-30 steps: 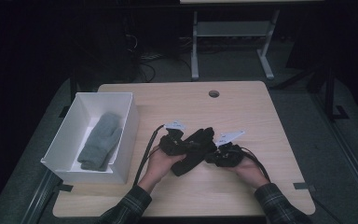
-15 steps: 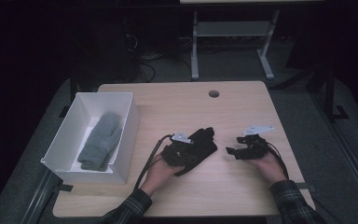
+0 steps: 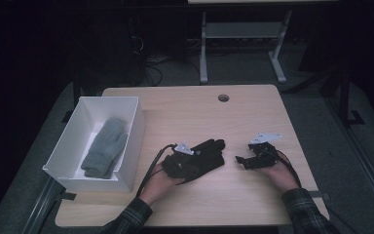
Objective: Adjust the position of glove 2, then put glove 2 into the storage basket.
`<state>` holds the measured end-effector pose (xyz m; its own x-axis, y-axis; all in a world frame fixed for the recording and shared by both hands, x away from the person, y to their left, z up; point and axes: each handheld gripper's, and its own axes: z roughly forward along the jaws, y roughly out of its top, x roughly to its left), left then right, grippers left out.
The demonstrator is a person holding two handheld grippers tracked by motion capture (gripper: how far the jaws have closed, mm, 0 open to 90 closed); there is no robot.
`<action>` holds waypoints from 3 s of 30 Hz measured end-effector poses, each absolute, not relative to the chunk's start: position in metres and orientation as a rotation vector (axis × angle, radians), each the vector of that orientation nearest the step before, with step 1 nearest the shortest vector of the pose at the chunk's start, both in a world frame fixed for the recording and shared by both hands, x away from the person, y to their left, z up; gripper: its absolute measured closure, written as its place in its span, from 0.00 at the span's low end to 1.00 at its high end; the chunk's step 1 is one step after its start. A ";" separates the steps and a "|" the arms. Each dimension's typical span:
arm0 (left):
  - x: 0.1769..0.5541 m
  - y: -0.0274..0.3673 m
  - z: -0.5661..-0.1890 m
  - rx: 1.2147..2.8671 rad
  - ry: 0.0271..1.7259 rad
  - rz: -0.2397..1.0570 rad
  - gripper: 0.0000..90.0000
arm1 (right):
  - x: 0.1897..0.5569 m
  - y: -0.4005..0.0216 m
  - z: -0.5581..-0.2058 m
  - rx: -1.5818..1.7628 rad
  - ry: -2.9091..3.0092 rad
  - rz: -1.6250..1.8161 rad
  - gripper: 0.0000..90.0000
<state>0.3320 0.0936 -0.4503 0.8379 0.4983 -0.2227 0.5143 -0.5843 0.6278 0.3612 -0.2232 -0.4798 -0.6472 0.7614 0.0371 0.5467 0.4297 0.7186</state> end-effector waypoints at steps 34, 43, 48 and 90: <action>0.377 0.080 -0.458 2.372 0.645 0.132 0.19 | 0.362 -0.220 -0.482 1.124 2.387 1.055 0.19; 0.377 0.083 -0.462 2.356 0.647 0.057 0.28 | 0.362 -0.219 -0.482 1.116 2.390 1.055 0.19; 0.372 0.081 -0.459 2.378 0.588 0.020 0.55 | 0.362 -0.219 -0.482 1.117 2.391 1.055 0.19; 0.373 0.171 -0.293 2.200 0.849 0.187 0.73 | 0.361 -0.218 -0.482 1.121 2.389 1.060 0.19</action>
<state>0.3728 0.1713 -0.2931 0.7686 0.6273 -0.1253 0.5167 -0.4933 0.6998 0.3612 -0.2182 -0.4820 -0.6517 0.7574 0.0407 0.5385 0.4242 0.7280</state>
